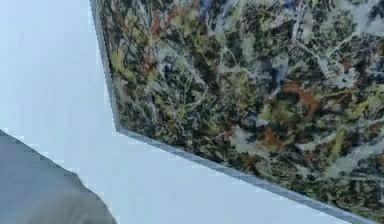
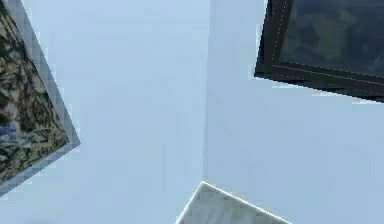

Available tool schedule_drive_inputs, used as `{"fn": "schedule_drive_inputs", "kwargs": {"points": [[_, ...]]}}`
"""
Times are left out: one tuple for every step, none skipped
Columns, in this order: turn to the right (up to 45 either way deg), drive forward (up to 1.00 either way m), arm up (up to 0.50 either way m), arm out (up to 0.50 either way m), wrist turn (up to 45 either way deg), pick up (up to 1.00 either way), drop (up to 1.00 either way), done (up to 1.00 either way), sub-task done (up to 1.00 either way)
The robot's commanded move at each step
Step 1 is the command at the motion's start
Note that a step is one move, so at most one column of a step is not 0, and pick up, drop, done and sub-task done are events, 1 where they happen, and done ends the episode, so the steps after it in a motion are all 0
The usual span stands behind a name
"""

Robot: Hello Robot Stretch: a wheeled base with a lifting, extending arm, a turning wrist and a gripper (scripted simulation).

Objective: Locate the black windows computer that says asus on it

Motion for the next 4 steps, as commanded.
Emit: {"fn": "schedule_drive_inputs", "kwargs": {"points": [[-45.0,0.00,0.00,0.00,0.0,0.00,0.00,0.00,0.00],[-45.0,0.00,0.00,0.00,0.0,0.00,0.00,0.00,0.00],[-45.0,0.00,0.00,0.00,0.0,0.00,0.00,0.00,0.00],[-15.0,0.00,0.00,0.00,0.0,0.00,0.00,0.00,0.00]]}}
